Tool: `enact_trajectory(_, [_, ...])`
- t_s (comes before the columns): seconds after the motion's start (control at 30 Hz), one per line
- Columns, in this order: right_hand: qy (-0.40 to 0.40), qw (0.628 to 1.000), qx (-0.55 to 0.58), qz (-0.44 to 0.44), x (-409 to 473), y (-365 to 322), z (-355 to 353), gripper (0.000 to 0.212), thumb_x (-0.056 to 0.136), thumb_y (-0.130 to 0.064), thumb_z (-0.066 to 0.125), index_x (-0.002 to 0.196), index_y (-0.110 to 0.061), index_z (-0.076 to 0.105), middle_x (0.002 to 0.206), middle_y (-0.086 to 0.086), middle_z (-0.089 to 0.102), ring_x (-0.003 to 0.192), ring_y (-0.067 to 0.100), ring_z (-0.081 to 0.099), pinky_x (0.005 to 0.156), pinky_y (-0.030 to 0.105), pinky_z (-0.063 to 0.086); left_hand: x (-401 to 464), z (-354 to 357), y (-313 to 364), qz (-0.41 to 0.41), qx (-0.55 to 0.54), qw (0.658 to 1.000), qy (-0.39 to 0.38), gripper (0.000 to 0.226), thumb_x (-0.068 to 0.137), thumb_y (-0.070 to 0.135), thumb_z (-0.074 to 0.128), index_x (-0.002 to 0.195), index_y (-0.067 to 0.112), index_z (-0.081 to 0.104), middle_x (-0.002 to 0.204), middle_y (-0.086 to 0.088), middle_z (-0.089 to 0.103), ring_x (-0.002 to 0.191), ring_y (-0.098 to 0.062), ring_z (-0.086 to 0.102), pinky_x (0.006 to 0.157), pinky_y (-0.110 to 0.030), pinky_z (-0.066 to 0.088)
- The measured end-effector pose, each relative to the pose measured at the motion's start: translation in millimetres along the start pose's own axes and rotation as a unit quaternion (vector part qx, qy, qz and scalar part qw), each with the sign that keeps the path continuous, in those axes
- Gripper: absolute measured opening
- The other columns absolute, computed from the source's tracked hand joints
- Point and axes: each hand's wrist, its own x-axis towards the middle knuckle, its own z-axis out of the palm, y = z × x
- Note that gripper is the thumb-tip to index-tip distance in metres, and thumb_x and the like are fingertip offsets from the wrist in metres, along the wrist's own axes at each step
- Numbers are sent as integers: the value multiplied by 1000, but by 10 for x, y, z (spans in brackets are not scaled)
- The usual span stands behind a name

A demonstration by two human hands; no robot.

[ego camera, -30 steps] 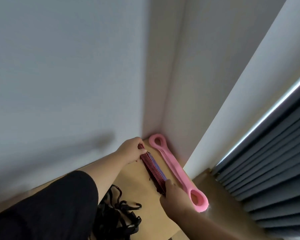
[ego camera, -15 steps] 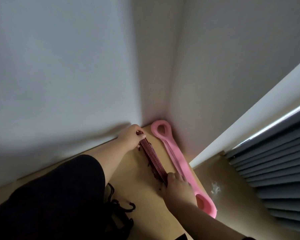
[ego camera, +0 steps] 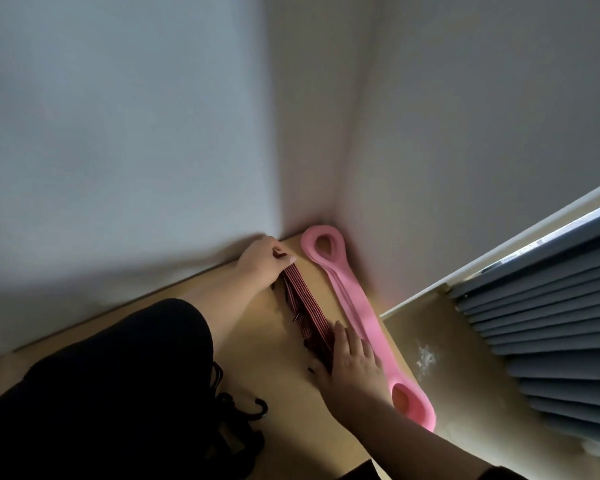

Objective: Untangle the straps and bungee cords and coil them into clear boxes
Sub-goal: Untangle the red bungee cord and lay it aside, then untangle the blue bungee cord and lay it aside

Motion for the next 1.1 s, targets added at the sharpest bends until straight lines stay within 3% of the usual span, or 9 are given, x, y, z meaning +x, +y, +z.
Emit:
enact_trajectory(0.27, [-4,1000,-25,-7,62,-31,-48,85,99,-67,27,161,-21,-8,171,2,3,157,22,5,123,37,2,-113,-41,-9,24,-40,998,41,26,89,43,70,106,24,66,99,12,57,90,-8,54,75,-25,37])
enact_trajectory(0.4, [-21,999,-28,-23,59,-62,-57,83,100,-64,25,161,-20,-10,171,1,-6,157,20,-2,116,32,-7,-189,-103,-34,20,-28,998,47,23,89,44,68,93,22,64,91,14,59,85,-9,56,63,-19,32])
enact_trajectory(0.53, [-34,998,-36,-35,19,-112,-65,78,102,-62,22,161,-21,-10,170,1,-12,157,20,-7,115,34,-9,-308,-97,-111,23,-32,999,33,23,91,38,68,92,15,64,89,10,61,91,-16,61,73,-29,42])
enact_trajectory(0.6, [-33,998,-40,-36,10,-143,-84,77,103,-60,22,161,-21,-11,169,1,-15,156,21,-9,117,35,-9,-398,-96,-172,19,-39,998,37,20,91,37,68,96,18,64,90,13,58,93,-15,60,76,-29,41])
enact_trajectory(0.87, [-29,992,-65,-105,2,-384,-174,81,101,-59,27,160,-19,-11,169,3,-16,156,21,-12,121,38,-5,-1009,-333,-584,39,-38,998,5,11,93,24,64,99,15,65,101,1,64,93,-20,61,88,-39,51])
enact_trajectory(0.97, [-25,984,-80,-155,-37,-570,-148,79,100,-56,31,161,-18,0,170,5,-5,157,22,-6,120,37,-4,-1275,-469,-794,47,-31,998,0,7,93,18,62,94,12,66,97,-2,64,90,-22,60,82,-36,49])
enact_trajectory(1.1, [-31,970,-92,-221,-101,-849,-65,69,100,-48,41,159,-18,20,168,8,15,155,25,12,124,39,15,-1646,-588,-1064,25,-37,997,68,11,94,18,62,101,14,68,92,6,61,87,-12,55,74,-24,38])
